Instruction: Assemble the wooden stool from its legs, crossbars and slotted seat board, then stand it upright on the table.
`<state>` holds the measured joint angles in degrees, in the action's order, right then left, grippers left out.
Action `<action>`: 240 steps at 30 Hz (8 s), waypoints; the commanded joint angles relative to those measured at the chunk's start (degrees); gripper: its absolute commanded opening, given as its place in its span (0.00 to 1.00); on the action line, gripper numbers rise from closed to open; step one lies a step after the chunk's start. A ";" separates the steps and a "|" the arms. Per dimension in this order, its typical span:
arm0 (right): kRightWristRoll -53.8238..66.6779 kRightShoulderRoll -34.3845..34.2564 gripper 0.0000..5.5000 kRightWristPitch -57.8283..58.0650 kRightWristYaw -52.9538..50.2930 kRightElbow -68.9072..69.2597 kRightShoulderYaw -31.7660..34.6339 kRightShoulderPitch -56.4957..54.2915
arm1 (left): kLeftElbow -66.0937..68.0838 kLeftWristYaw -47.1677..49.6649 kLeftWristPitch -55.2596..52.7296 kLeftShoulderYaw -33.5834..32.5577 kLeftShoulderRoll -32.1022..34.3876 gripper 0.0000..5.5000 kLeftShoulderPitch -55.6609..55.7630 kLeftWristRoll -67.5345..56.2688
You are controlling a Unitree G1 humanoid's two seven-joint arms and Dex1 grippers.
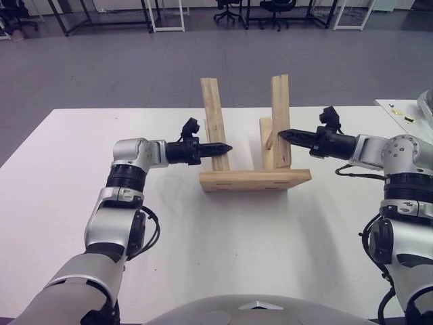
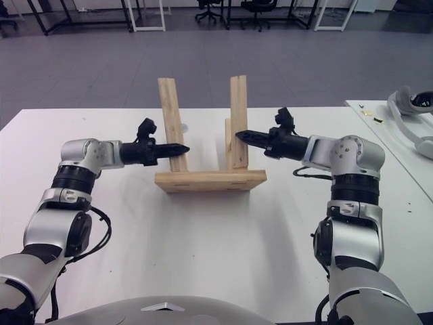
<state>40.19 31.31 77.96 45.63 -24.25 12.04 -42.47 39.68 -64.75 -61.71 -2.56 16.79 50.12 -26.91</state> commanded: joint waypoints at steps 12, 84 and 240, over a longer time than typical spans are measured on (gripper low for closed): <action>1.80 10.13 0.69 -2.60 16.89 0.14 -3.55 -0.43 | -7.37 -5.98 9.77 3.58 10.68 0.59 -3.81 1.57; -18.69 16.07 0.35 -53.88 27.82 10.97 -14.29 28.83 | 16.28 -23.79 92.88 10.28 -0.14 0.31 -7.27 20.99; 12.75 -11.85 0.82 -27.90 -16.68 -6.81 28.55 21.55 | -22.29 37.85 55.04 -20.16 -5.27 0.84 -35.34 -3.26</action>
<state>52.25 19.68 50.68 29.64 -30.71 40.35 -21.06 17.80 -26.51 -5.80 -23.20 11.30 14.38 -29.63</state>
